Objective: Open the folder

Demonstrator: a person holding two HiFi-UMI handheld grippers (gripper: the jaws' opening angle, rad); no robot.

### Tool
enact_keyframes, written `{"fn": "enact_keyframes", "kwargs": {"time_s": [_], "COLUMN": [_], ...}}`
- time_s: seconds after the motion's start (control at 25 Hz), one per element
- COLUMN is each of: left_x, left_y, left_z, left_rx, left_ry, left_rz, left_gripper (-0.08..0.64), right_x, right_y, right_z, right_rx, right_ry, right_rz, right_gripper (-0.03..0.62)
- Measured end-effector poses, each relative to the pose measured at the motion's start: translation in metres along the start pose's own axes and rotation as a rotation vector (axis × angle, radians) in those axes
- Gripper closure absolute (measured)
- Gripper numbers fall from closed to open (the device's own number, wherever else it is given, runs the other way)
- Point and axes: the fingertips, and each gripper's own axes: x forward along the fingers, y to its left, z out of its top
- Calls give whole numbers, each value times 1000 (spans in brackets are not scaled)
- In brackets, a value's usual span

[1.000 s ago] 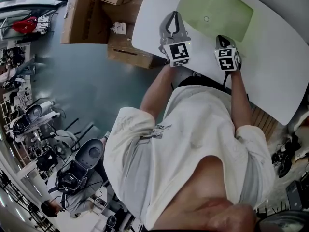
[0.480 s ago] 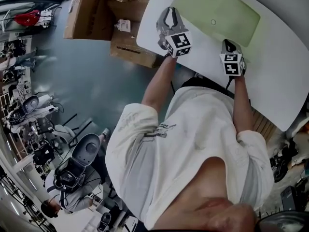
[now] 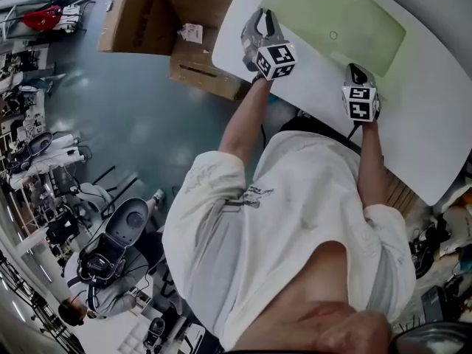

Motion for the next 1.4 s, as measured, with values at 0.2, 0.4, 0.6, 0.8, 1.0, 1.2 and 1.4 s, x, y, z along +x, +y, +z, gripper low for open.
{"fn": "enact_keyframes", "kwargs": {"time_s": [0.2,0.4,0.6,0.8,1.0,1.2,1.4], "left_x": [10,24,36,46,53,57,56], "left_y": [-20,-46,-64,-81,-96,-107,-125], "left_z": [-14,-21,-29,-43,-56,-68,-78], "left_rx": [51,78,81,85,68,48,21], "left_ry": [38,72,109,150,195,253,309], "left_rz": [-58,-123,-171,-212,-253,-289,-339], "left_gripper": [508,508,508,508,509,517,529], "right_x": [-3,-1,-2,-2,-1,0,0], "right_y": [1,-1,0,-2,0,-1,-1], "right_z": [0,-4,0,0,0,0,0], "right_rx": [-4,-1,4,23,22,30,35], "right_ry": [9,16,18,26,37,37,37], "right_rz": [-5,1,2,5,13,16,16], "right_gripper": [589,590,589,589,589,590,590]}}
